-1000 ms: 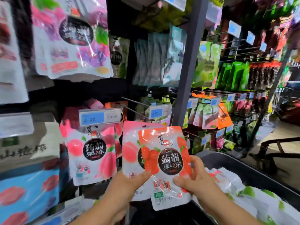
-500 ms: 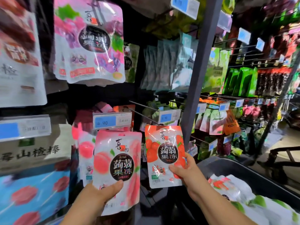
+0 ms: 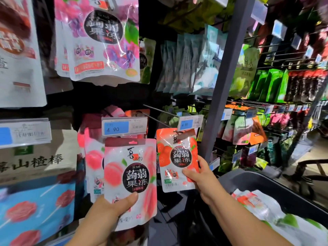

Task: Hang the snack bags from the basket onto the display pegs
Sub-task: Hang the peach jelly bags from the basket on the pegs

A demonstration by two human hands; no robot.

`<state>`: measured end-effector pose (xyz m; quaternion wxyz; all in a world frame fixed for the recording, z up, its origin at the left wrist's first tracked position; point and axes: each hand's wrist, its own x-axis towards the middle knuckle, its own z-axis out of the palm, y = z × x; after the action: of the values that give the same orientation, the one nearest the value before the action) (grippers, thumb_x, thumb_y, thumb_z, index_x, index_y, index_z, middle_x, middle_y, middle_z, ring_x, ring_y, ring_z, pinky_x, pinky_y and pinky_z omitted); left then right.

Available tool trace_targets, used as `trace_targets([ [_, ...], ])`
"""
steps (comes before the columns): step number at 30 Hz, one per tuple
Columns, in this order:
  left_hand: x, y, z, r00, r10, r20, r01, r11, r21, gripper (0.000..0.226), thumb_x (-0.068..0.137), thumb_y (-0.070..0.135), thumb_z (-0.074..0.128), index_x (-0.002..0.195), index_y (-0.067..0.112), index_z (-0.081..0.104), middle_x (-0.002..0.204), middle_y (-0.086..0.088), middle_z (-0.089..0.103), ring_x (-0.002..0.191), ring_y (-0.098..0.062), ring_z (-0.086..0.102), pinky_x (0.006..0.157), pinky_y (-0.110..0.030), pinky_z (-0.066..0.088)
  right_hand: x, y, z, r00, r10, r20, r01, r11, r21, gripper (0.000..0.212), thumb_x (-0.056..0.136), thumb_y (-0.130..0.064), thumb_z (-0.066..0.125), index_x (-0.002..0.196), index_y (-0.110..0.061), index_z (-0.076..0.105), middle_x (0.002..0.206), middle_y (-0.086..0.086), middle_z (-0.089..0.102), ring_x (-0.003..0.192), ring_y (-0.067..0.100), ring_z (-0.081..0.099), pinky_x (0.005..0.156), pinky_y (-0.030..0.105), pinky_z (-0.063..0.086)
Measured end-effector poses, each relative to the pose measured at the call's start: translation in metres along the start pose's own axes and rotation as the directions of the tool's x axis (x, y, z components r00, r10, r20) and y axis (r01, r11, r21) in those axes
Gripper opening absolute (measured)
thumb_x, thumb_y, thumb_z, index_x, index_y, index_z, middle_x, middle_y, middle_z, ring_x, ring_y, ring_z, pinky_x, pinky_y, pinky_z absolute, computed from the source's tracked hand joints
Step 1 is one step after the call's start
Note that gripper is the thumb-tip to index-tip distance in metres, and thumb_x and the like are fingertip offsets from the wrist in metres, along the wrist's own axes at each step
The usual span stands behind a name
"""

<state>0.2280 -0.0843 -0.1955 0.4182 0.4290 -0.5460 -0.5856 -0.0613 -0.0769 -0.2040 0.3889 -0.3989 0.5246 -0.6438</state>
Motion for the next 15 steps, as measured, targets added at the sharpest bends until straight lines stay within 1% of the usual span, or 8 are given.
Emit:
trace_targets([
  [2, 0.002, -0.003, 0.003, 1.000, -0.007, 0.011, 0.008, 0.999, -0.039, 0.054, 0.052, 0.040, 0.093, 0.099, 0.024, 0.072, 0.086, 0.006, 0.077, 0.092, -0.021, 0.068, 0.082, -0.033, 0.049, 0.006, 0.001, 0.003, 1.000, 0.016, 0.012, -0.016, 1.000, -0.013, 0.081, 0.064, -0.012, 0.082, 0.137, -0.022, 0.049, 0.120, 0.009, 0.070, 0.107, 0.028, 0.069, 0.094, 0.047, 0.055],
  [4, 0.004, -0.007, 0.004, 1.000, -0.016, 0.000, 0.016, 0.999, -0.044, 0.062, 0.044, 0.043, 0.088, 0.101, 0.025, 0.072, 0.092, 0.006, 0.077, 0.095, -0.020, 0.069, 0.087, -0.034, 0.050, 0.011, 0.002, 0.007, 1.000, 0.019, 0.022, -0.019, 0.999, -0.037, 0.079, 0.067, -0.010, 0.083, 0.137, -0.024, 0.049, 0.121, 0.008, 0.070, 0.108, 0.027, 0.069, 0.097, 0.049, 0.054],
  [6, 0.006, -0.010, 0.004, 1.000, -0.016, 0.001, 0.016, 0.999, -0.048, 0.068, 0.039, 0.049, 0.088, 0.102, 0.027, 0.073, 0.096, 0.006, 0.076, 0.098, -0.020, 0.069, 0.094, -0.039, 0.050, 0.016, 0.004, 0.010, 1.000, 0.020, 0.015, -0.019, 0.997, -0.078, 0.071, 0.075, -0.004, 0.082, 0.134, -0.027, 0.051, 0.120, 0.005, 0.070, 0.107, 0.023, 0.069, 0.095, 0.044, 0.055],
  [8, 0.006, -0.012, 0.004, 1.000, -0.022, -0.002, 0.022, 0.997, -0.072, 0.069, 0.036, 0.052, 0.088, 0.100, 0.030, 0.075, 0.099, 0.006, 0.076, 0.100, -0.021, 0.069, 0.100, -0.045, 0.048, 0.019, 0.006, 0.012, 1.000, 0.022, 0.009, -0.020, 0.991, -0.135, 0.068, 0.078, -0.006, 0.081, 0.134, -0.030, 0.051, 0.120, 0.002, 0.070, 0.106, 0.020, 0.070, 0.094, 0.041, 0.055],
  [9, 0.005, -0.012, 0.005, 1.000, -0.026, -0.002, 0.026, 0.996, -0.084, 0.066, 0.038, 0.050, 0.089, 0.099, 0.030, 0.075, 0.098, 0.005, 0.076, 0.099, -0.022, 0.069, 0.098, -0.045, 0.049, 0.020, 0.008, 0.012, 1.000, 0.028, -0.005, -0.029, 0.988, -0.155, 0.071, 0.076, -0.012, 0.084, 0.135, -0.031, 0.050, 0.120, 0.001, 0.070, 0.106, 0.020, 0.069, 0.095, 0.042, 0.055],
  [11, 0.005, -0.012, 0.006, 1.000, -0.024, -0.001, 0.024, 0.994, -0.111, 0.050, 0.054, 0.036, 0.093, 0.098, 0.026, 0.074, 0.094, 0.004, 0.077, 0.097, -0.023, 0.069, 0.090, -0.039, 0.051, 0.019, 0.012, 0.012, 0.998, 0.041, -0.053, -0.051, 0.976, -0.211, 0.074, 0.072, -0.024, 0.086, 0.137, -0.029, 0.052, 0.116, 0.000, 0.071, 0.103, 0.019, 0.070, 0.092, 0.041, 0.056],
  [13, 0.003, -0.008, 0.007, 1.000, -0.028, 0.001, 0.028, 0.990, -0.139, 0.038, 0.065, 0.022, 0.090, 0.099, 0.023, 0.073, 0.092, 0.004, 0.077, 0.094, -0.022, 0.069, 0.083, -0.034, 0.049, 0.011, 0.007, 0.016, 0.994, 0.016, -0.110, -0.054, 0.935, -0.351, 0.063, 0.079, -0.028, 0.081, 0.136, -0.027, 0.054, 0.110, 0.000, 0.072, 0.096, 0.018, 0.070, 0.081, 0.032, 0.056],
  [15, 0.002, -0.007, 0.008, 1.000, -0.021, 0.016, 0.023, 0.989, -0.143, 0.047, 0.058, 0.029, 0.091, 0.101, 0.021, 0.073, 0.091, 0.004, 0.077, 0.088, -0.018, 0.070, 0.082, -0.032, 0.049, 0.002, 0.001, 0.020, 0.980, -0.087, -0.179, -0.028, 0.830, -0.557, 0.069, 0.083, -0.035, 0.077, 0.143, -0.028, 0.047, 0.120, -0.004, 0.066, 0.109, 0.018, 0.064, 0.086, 0.031, 0.050],
])
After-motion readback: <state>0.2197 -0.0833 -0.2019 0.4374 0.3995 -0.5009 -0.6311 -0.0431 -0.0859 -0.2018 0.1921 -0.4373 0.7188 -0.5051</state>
